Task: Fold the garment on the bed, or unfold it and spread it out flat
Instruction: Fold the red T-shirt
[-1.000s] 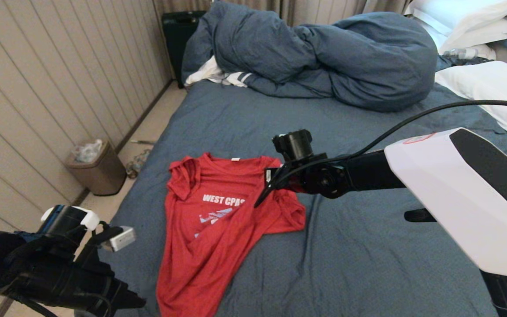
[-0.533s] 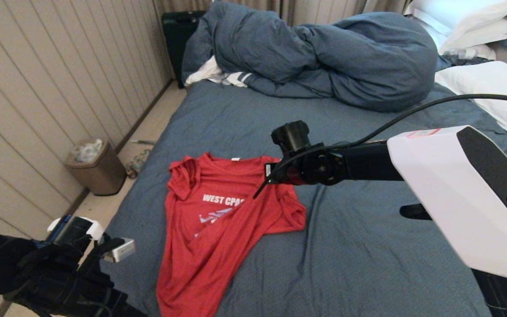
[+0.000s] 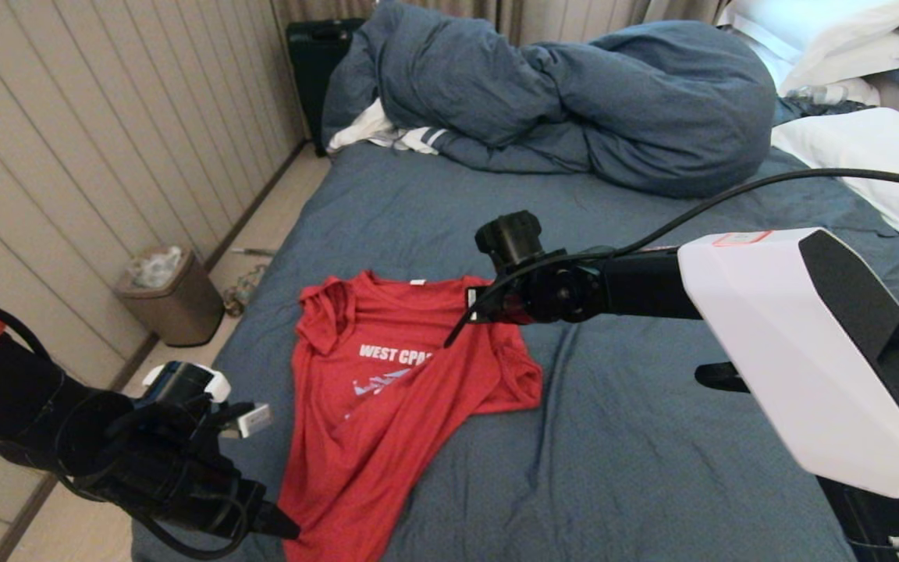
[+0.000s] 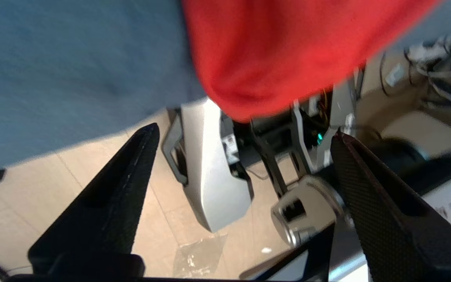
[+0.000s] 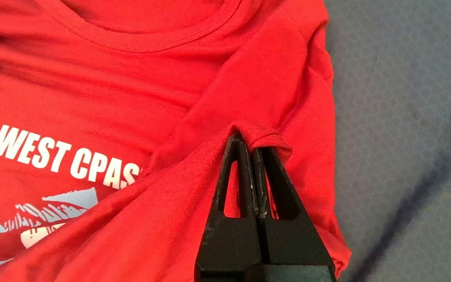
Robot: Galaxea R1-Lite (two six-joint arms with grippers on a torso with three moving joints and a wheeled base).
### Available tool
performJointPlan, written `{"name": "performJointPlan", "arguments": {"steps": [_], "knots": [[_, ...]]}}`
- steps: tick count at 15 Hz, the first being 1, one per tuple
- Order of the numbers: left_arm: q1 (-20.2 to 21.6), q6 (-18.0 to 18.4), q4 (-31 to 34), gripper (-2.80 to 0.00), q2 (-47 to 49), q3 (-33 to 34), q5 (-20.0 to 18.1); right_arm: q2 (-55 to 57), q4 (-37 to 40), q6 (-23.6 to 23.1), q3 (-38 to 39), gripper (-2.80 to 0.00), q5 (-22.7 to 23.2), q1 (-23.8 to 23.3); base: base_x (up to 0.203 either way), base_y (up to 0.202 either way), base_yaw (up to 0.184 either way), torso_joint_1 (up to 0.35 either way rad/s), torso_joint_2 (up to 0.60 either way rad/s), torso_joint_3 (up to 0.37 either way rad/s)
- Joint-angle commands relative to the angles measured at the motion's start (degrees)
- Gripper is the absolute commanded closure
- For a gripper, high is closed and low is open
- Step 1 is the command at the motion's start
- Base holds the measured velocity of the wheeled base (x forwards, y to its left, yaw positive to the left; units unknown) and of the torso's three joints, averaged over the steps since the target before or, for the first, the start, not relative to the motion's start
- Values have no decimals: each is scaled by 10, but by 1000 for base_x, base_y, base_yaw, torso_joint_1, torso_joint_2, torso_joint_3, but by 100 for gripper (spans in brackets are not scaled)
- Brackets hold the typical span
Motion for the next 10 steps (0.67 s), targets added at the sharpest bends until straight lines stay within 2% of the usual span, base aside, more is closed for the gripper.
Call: {"name": "performJointPlan", "arguments": {"steps": [1,3,6,8,10], "knots": [[-2,-2,6,-280,5,-17,9,-3,0,0,0,0,-2,2,0,0,0,0,0,0],[-3,-9,7,-280,14,-24,49,-7,-1,-2,0,0,-2,4,0,0,0,0,0,0],[-23,-9,10,-280,17,-12,54,-9,-4,-4,-1,0,-2,5,0,0,0,0,0,0],[-31,-11,8,-280,18,-27,55,-9,-2,-2,0,0,-1,5,0,0,0,0,0,0],[-31,-29,7,-280,21,-36,54,-10,-4,-1,-1,0,1,4,0,0,0,0,0,0]]}}
